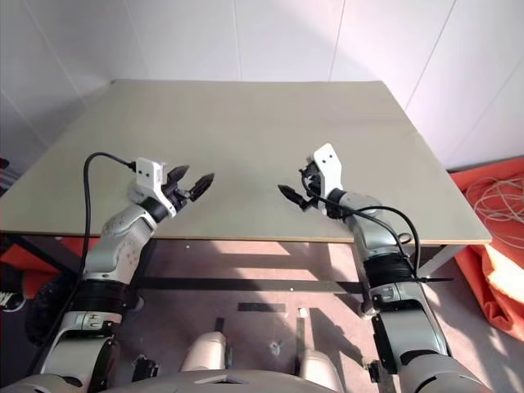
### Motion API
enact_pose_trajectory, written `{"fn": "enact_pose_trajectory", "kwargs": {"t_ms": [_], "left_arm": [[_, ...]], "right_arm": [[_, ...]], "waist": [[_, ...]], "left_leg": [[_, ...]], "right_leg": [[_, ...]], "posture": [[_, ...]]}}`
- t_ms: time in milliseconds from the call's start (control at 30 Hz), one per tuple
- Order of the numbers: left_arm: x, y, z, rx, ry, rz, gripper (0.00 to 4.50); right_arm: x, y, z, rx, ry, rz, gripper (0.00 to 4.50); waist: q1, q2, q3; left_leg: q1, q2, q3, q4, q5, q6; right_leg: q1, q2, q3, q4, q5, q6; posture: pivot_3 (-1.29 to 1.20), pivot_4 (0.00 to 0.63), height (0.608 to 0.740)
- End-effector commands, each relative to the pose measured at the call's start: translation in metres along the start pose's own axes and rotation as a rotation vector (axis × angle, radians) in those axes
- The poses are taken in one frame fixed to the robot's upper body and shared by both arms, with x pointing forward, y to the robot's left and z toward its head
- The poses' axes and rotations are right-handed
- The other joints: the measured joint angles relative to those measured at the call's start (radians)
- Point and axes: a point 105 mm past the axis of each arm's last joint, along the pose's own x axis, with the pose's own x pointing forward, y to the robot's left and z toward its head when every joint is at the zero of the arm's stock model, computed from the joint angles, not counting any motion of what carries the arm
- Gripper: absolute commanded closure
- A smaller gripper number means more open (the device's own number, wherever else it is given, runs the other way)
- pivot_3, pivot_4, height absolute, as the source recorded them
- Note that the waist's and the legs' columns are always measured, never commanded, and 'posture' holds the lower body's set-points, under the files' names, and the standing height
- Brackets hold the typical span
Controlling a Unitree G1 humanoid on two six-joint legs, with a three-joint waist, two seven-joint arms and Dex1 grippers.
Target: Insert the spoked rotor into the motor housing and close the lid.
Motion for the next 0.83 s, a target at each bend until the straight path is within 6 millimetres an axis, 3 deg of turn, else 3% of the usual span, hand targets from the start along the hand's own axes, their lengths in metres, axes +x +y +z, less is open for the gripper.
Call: {"fn": "enact_pose_trajectory", "kwargs": {"t_ms": [33,233,467,667,833], "left_arm": [[0.0,-0.011,0.017,0.066,-0.046,-0.062,0.06],[-0.002,-0.029,0.015,0.016,-0.013,-0.183,0.06],[0.003,-0.027,0.014,0.006,-0.018,-0.141,0.06],[0.001,-0.035,0.018,-0.013,-0.022,-0.18,0.06],[-0.001,-0.039,0.015,-0.017,0.003,-0.201,0.06]], "right_arm": [[-0.004,0.002,0.009,-0.003,-0.036,0.036,0.39],[-0.011,0.012,0.011,0.025,-0.039,0.124,0.39],[-0.015,0.004,0.013,-0.034,-0.095,0.046,0.39],[-0.02,0.009,0.022,0.038,-0.125,0.117,0.39],[-0.018,0.009,0.019,0.037,-0.096,0.12,0.39]], "waist": [[-0.004,0.0,0.0],[-0.004,0.0,0.0],[-0.003,0.0,0.0],[-0.004,0.0,0.0],[-0.004,0.001,0.0]], "left_leg": [[0.0,0.0,0.0,0.0,0.0,0.0],[0.0,0.0,0.0,0.001,-0.001,0.005],[0.001,0.0,0.001,0.001,-0.002,0.007],[0.002,0.0,0.001,0.001,-0.002,0.01],[0.002,0.0,0.001,0.001,-0.002,0.011]], "right_leg": [[0.0,0.0,0.0,0.0,0.0,0.0],[0.0,0.0,0.002,0.0,0.0,-0.001],[0.0,0.0,0.003,0.0,0.0,-0.001],[0.0,0.0,0.004,0.0,0.0,-0.001],[0.0,0.0,0.004,0.0,0.0,-0.001]], "posture": [[0.0,0.0,0.74],[0.0,0.0,0.74],[0.0,0.0,0.74],[0.0,0.0,0.74],[0.0,0.0,0.74]]}}
